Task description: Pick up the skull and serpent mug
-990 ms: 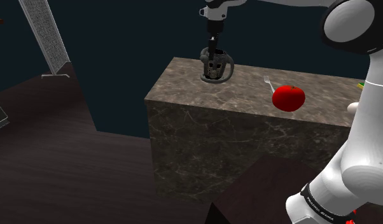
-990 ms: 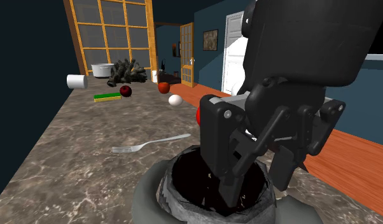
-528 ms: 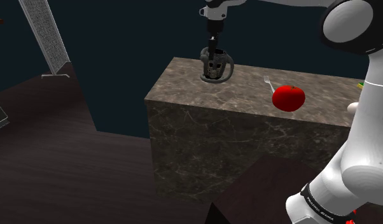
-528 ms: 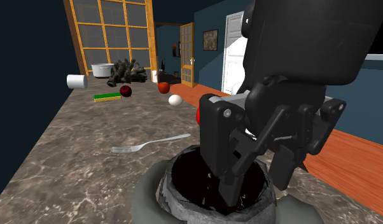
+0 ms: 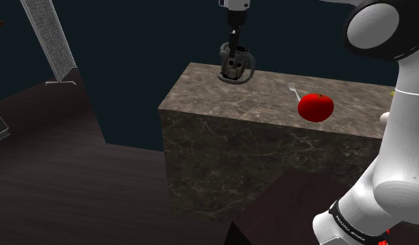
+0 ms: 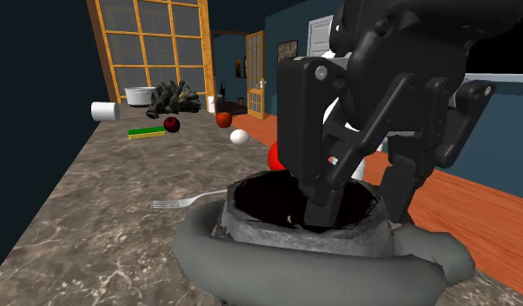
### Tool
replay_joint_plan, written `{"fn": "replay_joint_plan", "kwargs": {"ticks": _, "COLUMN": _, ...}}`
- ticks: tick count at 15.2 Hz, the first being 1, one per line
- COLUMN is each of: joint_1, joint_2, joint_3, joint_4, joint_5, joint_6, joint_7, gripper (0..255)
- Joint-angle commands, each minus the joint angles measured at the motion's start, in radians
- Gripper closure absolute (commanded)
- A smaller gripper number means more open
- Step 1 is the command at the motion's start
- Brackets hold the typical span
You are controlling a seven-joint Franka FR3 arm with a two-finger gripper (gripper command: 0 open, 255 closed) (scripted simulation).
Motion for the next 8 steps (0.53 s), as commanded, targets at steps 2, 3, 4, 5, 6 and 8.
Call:
{"fn": "replay_joint_plan", "kwargs": {"ticks": 2, "joint_1": -0.006, "joint_2": 0.021, "joint_3": -0.002, "joint_4": 0.08, "joint_5": 0.004, "joint_6": -0.056, "joint_7": -0.008, "gripper": 255}}
{"fn": "replay_joint_plan", "kwargs": {"ticks": 3, "joint_1": -0.008, "joint_2": 0.028, "joint_3": -0.002, "joint_4": 0.106, "joint_5": 0.005, "joint_6": -0.074, "joint_7": -0.01, "gripper": 255}}
{"fn": "replay_joint_plan", "kwargs": {"ticks": 4, "joint_1": -0.009, "joint_2": 0.037, "joint_3": -0.002, "joint_4": 0.133, "joint_5": 0.006, "joint_6": -0.093, "joint_7": -0.012, "gripper": 255}}
{"fn": "replay_joint_plan", "kwargs": {"ticks": 5, "joint_1": -0.011, "joint_2": 0.046, "joint_3": -0.002, "joint_4": 0.161, "joint_5": 0.008, "joint_6": -0.112, "joint_7": -0.014, "gripper": 255}}
{"fn": "replay_joint_plan", "kwargs": {"ticks": 6, "joint_1": -0.013, "joint_2": 0.056, "joint_3": -0.002, "joint_4": 0.191, "joint_5": 0.009, "joint_6": -0.131, "joint_7": -0.016, "gripper": 255}}
{"fn": "replay_joint_plan", "kwargs": {"ticks": 8, "joint_1": -0.013, "joint_2": 0.058, "joint_3": -0.002, "joint_4": 0.195, "joint_5": 0.01, "joint_6": -0.134, "joint_7": -0.016, "gripper": 255}}
